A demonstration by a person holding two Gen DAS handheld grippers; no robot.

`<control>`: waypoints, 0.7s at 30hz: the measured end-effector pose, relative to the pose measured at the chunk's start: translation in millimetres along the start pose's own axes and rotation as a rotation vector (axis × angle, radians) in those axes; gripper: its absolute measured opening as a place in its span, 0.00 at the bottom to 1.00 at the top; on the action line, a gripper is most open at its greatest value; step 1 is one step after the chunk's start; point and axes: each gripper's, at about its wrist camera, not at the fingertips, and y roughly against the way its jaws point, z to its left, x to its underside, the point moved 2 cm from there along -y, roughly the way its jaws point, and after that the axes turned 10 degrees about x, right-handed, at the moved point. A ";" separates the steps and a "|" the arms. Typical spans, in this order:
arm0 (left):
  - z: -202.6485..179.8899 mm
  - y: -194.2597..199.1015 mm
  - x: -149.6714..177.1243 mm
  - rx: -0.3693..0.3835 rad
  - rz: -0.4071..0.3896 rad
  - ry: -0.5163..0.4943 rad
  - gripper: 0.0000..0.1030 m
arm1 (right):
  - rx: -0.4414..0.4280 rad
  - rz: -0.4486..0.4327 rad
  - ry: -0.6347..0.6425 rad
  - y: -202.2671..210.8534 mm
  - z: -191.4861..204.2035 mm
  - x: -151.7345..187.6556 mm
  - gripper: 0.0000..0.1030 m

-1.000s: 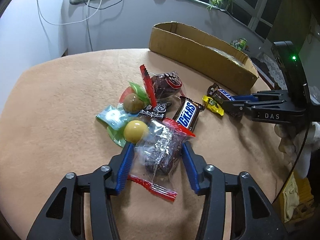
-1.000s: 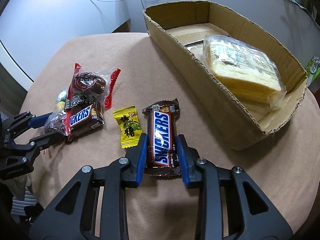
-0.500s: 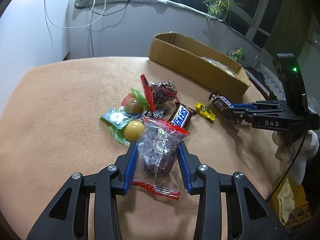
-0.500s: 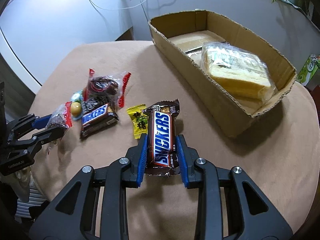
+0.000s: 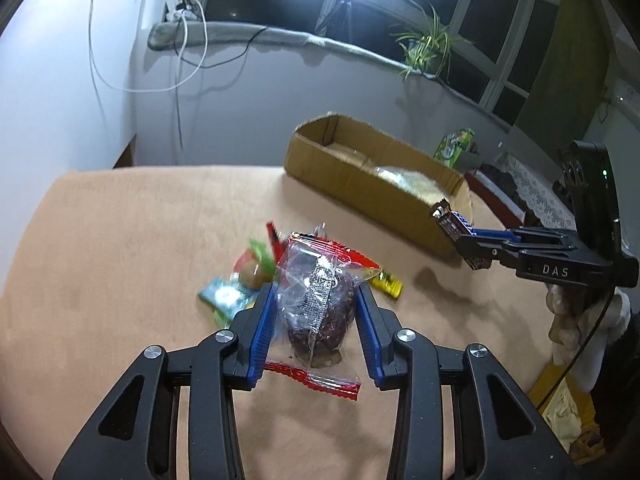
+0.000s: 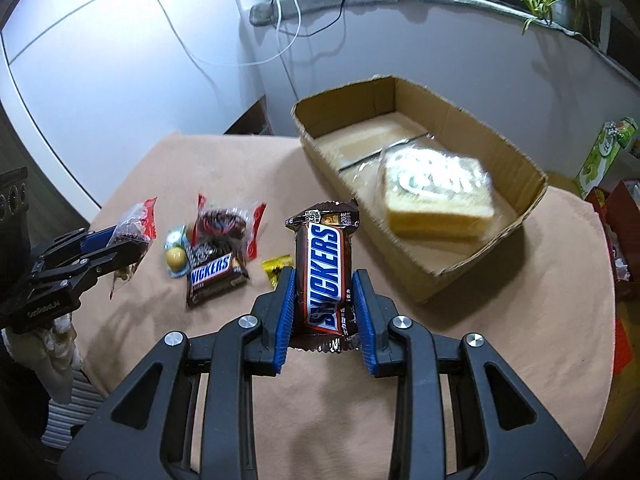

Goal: Organize snacks
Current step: 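Carry both snacks over the box and open both grippers to drop them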

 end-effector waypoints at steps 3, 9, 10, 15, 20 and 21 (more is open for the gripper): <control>-2.2 -0.8 -10.9 0.003 -0.018 -0.007 0.37 | 0.005 -0.014 -0.016 2.5 -8.9 -7.6 0.29; -8.3 -13.2 -38.7 0.015 -0.040 -0.026 0.37 | 0.019 -0.030 -0.037 0.9 -24.2 -26.8 0.29; -9.2 -15.2 -41.4 0.015 -0.040 -0.031 0.37 | 0.023 -0.034 -0.042 0.0 -27.2 -31.7 0.29; -17.4 -31.5 -64.2 0.030 -0.042 -0.061 0.37 | 0.030 -0.041 -0.055 -5.7 -40.7 -51.9 0.29; -20.9 -49.8 -84.7 0.050 -0.039 -0.068 0.37 | 0.041 -0.038 -0.059 -18.1 -51.7 -71.1 0.29; -21.2 -52.8 -87.4 0.051 -0.037 -0.069 0.37 | 0.043 -0.036 -0.061 -22.0 -54.4 -75.7 0.29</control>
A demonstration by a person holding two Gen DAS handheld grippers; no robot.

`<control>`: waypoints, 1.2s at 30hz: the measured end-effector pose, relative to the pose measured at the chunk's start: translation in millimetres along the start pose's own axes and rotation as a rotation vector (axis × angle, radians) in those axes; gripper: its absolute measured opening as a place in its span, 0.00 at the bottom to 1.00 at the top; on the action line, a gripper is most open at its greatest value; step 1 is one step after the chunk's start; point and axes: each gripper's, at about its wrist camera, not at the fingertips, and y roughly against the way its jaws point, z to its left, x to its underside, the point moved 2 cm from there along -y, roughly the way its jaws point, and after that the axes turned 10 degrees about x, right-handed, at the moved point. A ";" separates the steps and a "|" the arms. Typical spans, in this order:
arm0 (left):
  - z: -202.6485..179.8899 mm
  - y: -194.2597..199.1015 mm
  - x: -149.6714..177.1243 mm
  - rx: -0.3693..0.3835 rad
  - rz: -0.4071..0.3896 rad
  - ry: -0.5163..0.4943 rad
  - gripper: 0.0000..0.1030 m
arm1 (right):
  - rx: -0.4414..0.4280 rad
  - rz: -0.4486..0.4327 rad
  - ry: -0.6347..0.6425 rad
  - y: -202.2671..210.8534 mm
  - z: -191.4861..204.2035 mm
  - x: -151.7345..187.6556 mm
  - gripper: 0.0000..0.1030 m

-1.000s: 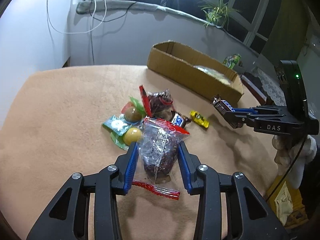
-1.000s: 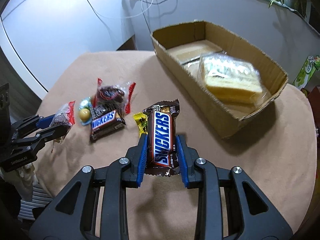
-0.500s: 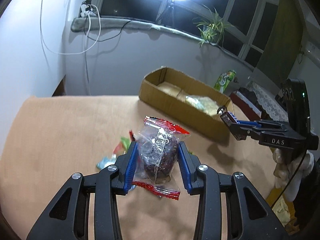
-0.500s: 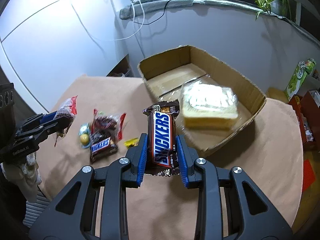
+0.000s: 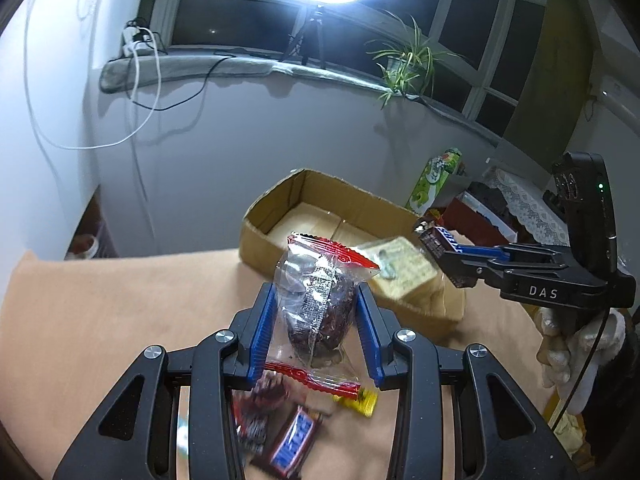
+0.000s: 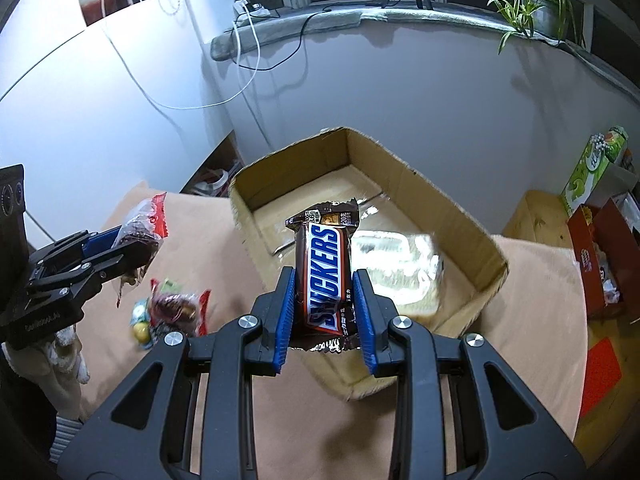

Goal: Organize snacks
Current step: 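Carry both snacks over the box and open both grippers to drop them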

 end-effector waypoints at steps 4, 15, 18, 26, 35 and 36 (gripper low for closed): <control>3.8 -16.6 -11.5 0.008 0.008 0.002 0.37 | 0.002 0.012 -0.007 -14.1 -6.9 -11.4 0.29; 13.9 -58.1 -36.4 0.020 0.024 0.024 0.37 | 0.009 0.053 -0.003 -55.0 -13.8 -37.9 0.29; 14.8 -66.2 -40.3 0.019 0.031 0.022 0.37 | 0.012 0.064 -0.007 -64.0 -17.0 -42.4 0.29; 16.7 -86.7 -45.4 0.016 0.054 0.022 0.37 | 0.016 0.078 -0.011 -80.0 -24.6 -45.7 0.29; 18.1 -95.7 -47.2 0.000 0.064 0.034 0.49 | 0.040 0.047 -0.033 -76.2 -30.7 -47.3 0.48; 18.1 -94.7 -47.1 -0.001 0.063 0.035 0.49 | 0.039 0.045 -0.034 -74.4 -30.9 -46.9 0.48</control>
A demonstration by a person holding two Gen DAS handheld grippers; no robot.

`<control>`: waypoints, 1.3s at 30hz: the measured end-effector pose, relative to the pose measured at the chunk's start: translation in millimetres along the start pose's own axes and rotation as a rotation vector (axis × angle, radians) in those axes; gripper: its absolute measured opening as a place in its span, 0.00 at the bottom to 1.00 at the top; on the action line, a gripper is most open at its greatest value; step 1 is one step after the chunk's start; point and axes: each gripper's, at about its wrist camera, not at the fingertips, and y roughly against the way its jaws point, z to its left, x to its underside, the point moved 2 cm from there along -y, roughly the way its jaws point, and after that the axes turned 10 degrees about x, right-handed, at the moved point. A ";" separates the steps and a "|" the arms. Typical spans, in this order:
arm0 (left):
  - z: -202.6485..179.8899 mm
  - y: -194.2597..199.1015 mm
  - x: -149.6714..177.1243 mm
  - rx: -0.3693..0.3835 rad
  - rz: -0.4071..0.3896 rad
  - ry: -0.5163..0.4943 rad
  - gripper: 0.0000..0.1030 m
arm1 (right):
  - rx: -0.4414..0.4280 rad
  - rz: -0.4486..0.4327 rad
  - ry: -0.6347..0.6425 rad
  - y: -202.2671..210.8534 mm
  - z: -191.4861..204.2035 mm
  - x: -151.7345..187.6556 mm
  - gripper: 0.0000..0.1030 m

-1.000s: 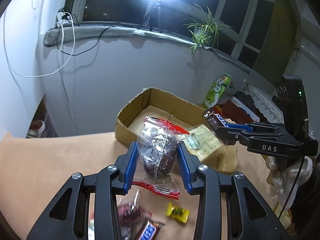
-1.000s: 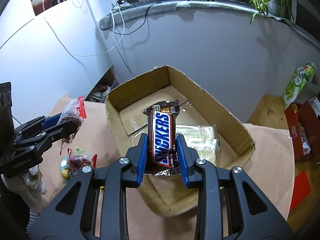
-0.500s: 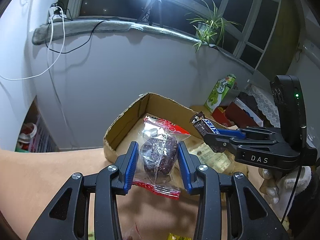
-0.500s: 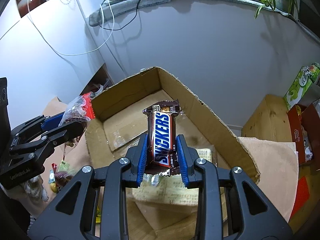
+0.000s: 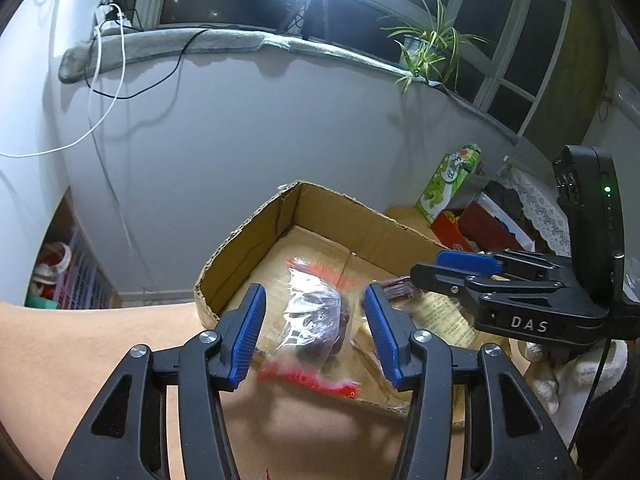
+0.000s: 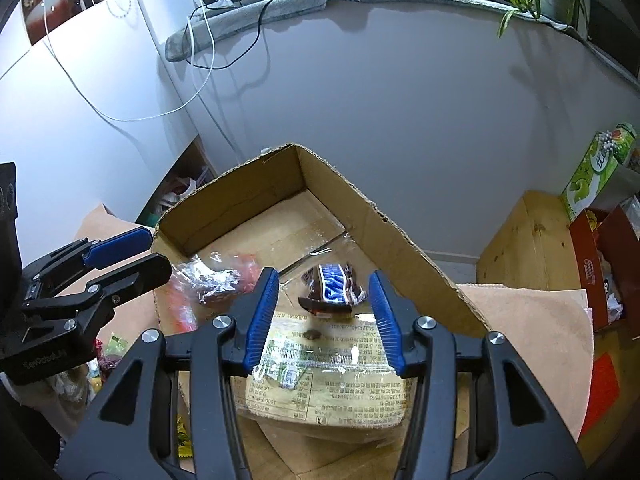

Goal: Organize snacks
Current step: 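Carry both snacks over the box and open both grippers to drop them, then move both grippers back over the remaining snacks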

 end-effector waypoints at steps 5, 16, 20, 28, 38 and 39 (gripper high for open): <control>-0.9 6.1 -0.7 0.002 -0.008 0.001 0.49 | 0.006 -0.004 0.001 7.2 -0.1 0.8 0.48; -8.8 36.5 4.5 0.000 -0.043 0.002 0.49 | 0.005 -0.036 0.023 40.7 13.5 14.0 0.48; -11.4 50.9 11.2 0.000 -0.051 0.000 0.49 | -0.002 -0.048 0.033 55.6 21.6 24.9 0.48; -9.7 91.8 37.3 -0.010 -0.072 0.006 0.49 | -0.056 -0.067 0.059 84.7 46.1 58.6 0.48; 5.2 133.1 92.8 -0.027 -0.069 0.055 0.49 | -0.095 -0.042 0.126 98.9 85.0 109.0 0.48; 6.3 135.2 97.5 -0.029 -0.065 0.058 0.49 | -0.095 -0.037 0.131 98.5 88.0 113.2 0.48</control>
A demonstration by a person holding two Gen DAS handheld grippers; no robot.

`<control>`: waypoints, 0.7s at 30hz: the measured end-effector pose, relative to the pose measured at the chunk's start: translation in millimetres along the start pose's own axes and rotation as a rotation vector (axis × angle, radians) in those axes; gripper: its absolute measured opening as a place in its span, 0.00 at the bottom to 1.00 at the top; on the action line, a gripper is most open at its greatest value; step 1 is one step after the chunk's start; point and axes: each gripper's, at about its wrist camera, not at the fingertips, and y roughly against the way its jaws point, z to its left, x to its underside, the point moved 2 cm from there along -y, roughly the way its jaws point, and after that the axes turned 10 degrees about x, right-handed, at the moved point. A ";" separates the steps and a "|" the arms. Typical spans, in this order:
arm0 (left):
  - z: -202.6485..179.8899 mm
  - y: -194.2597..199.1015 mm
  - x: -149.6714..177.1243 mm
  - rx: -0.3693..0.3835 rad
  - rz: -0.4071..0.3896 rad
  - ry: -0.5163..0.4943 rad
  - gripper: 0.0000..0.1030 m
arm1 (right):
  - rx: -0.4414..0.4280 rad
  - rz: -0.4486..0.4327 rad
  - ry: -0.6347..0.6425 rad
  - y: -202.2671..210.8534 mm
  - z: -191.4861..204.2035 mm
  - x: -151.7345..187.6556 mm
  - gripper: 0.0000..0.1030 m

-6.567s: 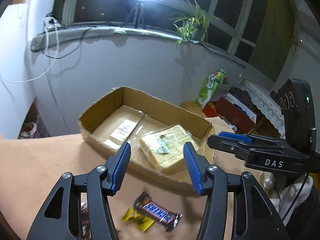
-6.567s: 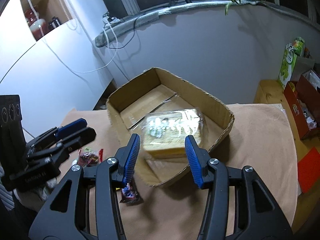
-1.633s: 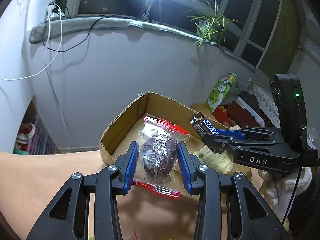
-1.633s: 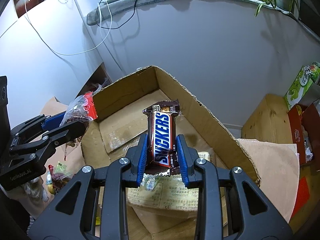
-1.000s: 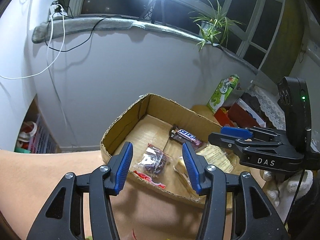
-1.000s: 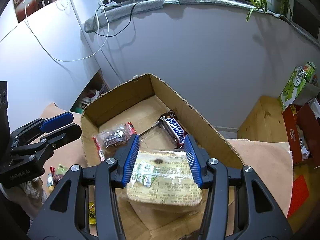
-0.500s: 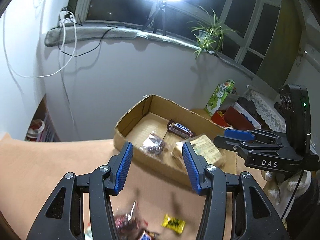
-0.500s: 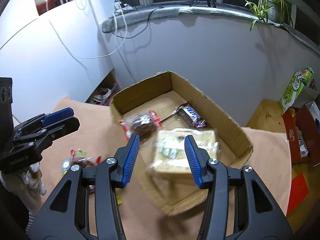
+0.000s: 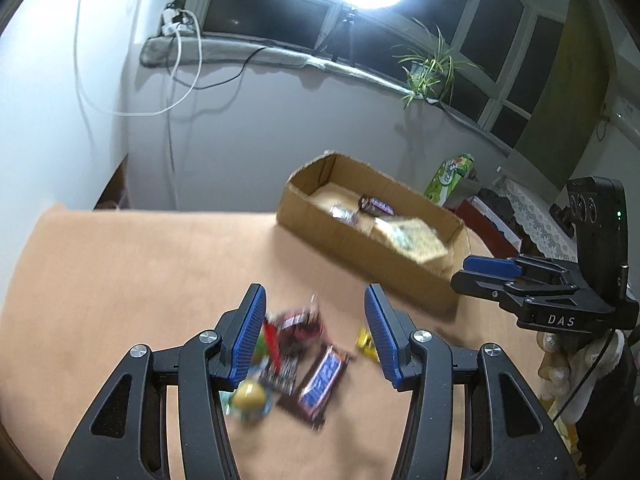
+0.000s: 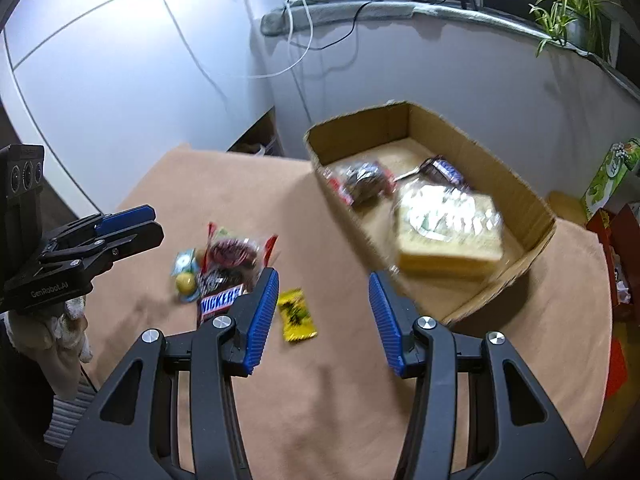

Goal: Organize snacks
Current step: 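Move both grippers back over the remaining snacks, then grasp the yellow candy with the right gripper while the left grasps the yellow ball candy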

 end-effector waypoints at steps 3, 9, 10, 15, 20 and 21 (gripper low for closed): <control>9.4 7.3 16.6 -0.014 0.009 0.023 0.49 | -0.008 0.018 0.005 -4.0 7.3 9.6 0.48; 24.9 16.0 39.4 -0.039 0.025 0.054 0.42 | -0.002 0.057 0.021 -16.1 15.6 24.6 0.48; 25.3 16.0 43.0 -0.041 0.031 0.052 0.39 | -0.002 0.063 0.023 -18.2 16.4 26.5 0.48; 21.9 6.2 62.5 -0.051 0.085 0.016 0.31 | 0.009 0.091 0.045 -29.2 21.3 35.5 0.48; 24.8 -5.9 68.2 -0.069 0.113 0.016 0.31 | 0.010 0.111 0.057 -38.7 23.6 38.2 0.48; 25.0 -7.2 68.2 -0.070 0.116 0.014 0.31 | 0.009 0.114 0.058 -40.0 24.2 38.4 0.48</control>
